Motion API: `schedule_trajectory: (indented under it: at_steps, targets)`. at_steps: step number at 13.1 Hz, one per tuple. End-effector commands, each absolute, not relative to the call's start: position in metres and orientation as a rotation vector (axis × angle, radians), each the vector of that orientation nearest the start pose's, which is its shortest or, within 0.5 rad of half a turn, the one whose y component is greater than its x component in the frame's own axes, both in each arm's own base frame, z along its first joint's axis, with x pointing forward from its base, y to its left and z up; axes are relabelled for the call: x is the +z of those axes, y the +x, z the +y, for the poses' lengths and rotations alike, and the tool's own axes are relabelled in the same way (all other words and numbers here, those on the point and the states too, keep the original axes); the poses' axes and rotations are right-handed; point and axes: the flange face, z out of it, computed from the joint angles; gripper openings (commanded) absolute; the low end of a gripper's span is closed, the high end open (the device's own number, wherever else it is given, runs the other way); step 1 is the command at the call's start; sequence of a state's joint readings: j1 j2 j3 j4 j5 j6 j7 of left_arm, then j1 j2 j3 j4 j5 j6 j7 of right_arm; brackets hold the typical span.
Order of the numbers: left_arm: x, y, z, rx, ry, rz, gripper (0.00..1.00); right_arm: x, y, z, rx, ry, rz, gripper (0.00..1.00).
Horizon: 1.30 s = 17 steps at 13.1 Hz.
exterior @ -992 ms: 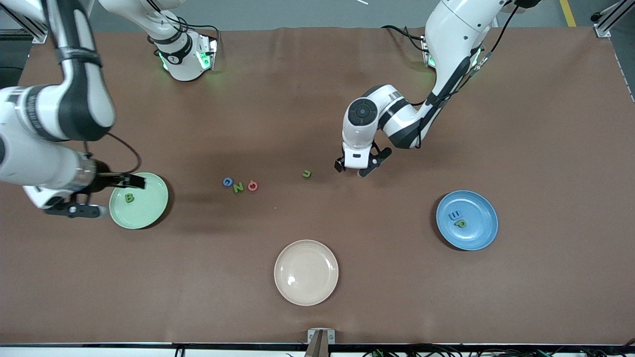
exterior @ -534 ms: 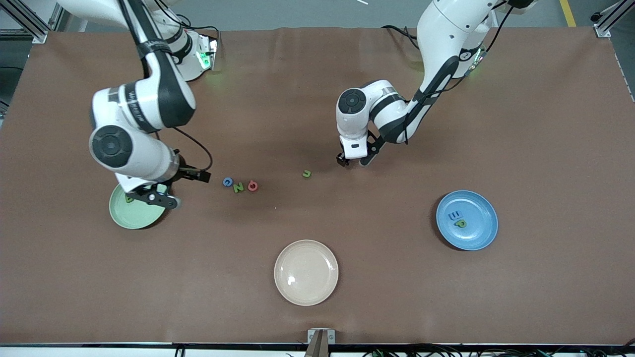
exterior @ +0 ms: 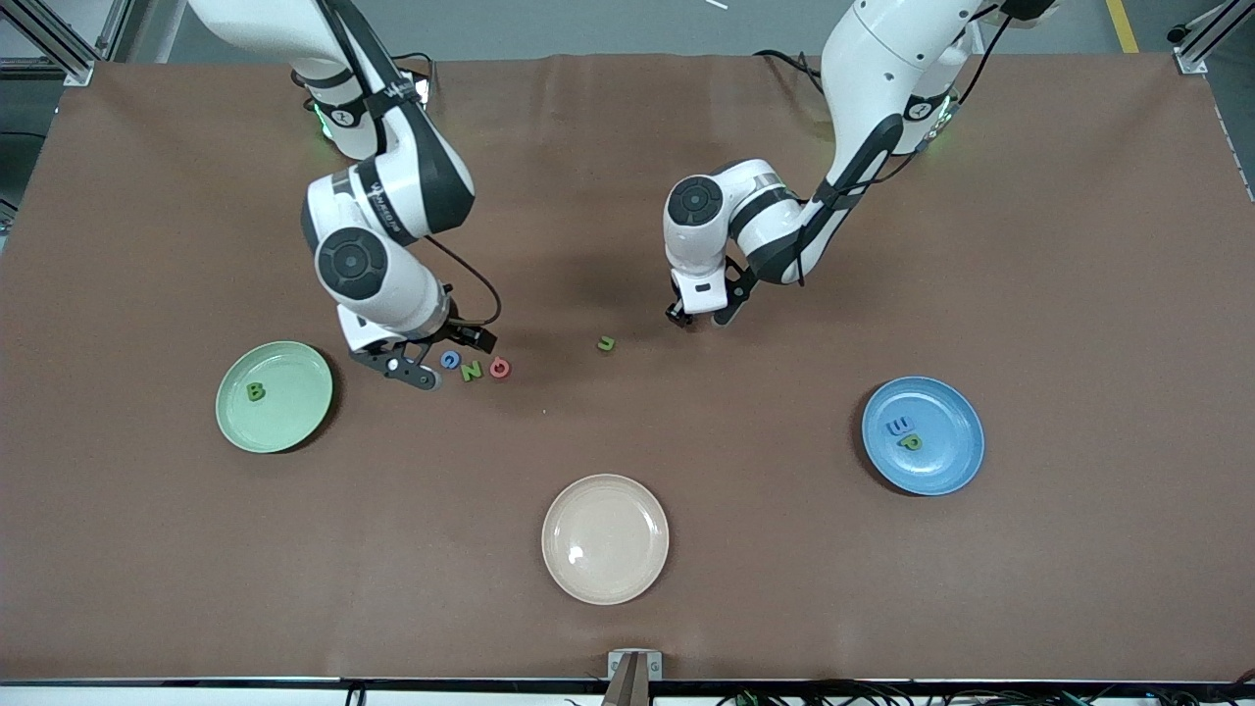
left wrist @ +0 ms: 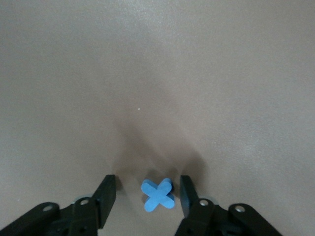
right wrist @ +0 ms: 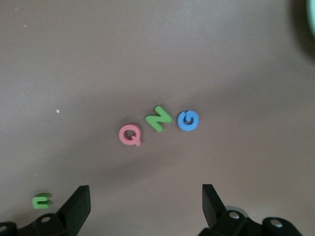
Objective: Sort upper and lower case letters into plates
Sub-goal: 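Grasp the blue x with the left gripper while the right gripper reaches Q, then carry the x to the blue plate and open the left gripper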
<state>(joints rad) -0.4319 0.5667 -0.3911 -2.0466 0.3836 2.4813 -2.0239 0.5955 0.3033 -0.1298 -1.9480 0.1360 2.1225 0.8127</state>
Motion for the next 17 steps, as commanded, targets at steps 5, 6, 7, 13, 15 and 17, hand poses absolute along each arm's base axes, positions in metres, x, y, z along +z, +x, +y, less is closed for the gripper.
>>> schedule_trajectory:
  at_steps: [5,6,7,13,15,17]
  targets:
    - [0.191,0.418,-0.431,-0.094,-2.842,-1.303,0.03,0.257,0.535,0.296,0.101,-3.041,0.721,1.0]
    - [0.2,0.436,-0.424,-0.112,-2.863,-1.293,0.03,0.248,0.539,0.292,0.093,-3.039,0.734,1.0]
    - [0.215,0.458,-0.413,-0.141,-2.902,-1.262,0.03,0.238,0.54,0.291,0.098,-3.045,0.741,0.99]
    - [0.261,0.579,-0.312,-0.28,-3.09,-0.814,0.03,0.2,0.541,0.303,0.114,-3.036,0.807,0.84]
    - [0.26,0.606,-0.26,-0.291,-3.107,-0.622,0.04,0.193,0.541,0.303,0.112,-3.037,0.809,0.77]
    - [0.254,0.623,-0.21,-0.272,-3.112,-0.477,0.06,0.184,0.539,0.302,0.127,-3.045,0.814,0.72]
